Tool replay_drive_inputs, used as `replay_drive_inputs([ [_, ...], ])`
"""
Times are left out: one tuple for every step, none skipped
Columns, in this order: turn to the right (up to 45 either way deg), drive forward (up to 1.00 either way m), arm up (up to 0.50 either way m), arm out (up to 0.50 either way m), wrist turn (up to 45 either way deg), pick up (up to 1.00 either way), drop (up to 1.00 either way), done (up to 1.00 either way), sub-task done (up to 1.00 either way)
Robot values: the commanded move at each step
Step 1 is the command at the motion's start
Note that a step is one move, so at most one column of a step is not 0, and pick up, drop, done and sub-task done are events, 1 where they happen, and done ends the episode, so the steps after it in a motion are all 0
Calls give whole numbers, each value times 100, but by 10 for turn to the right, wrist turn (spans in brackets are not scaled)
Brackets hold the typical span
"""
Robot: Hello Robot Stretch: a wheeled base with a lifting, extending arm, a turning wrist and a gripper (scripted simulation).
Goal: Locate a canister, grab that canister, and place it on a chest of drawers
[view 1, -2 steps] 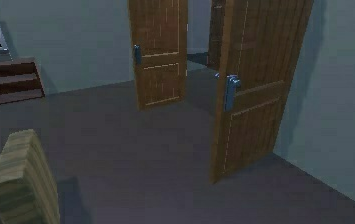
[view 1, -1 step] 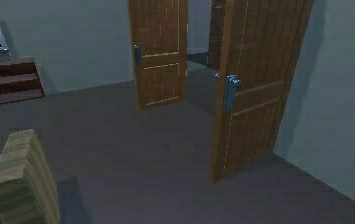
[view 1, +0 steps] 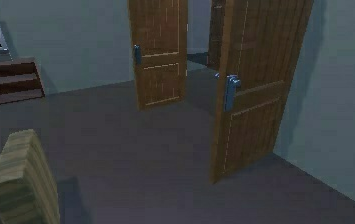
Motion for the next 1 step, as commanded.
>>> replay_drive_inputs([
  [0, 0, -30, 0, 0, 0, 0, 0, 0],
])
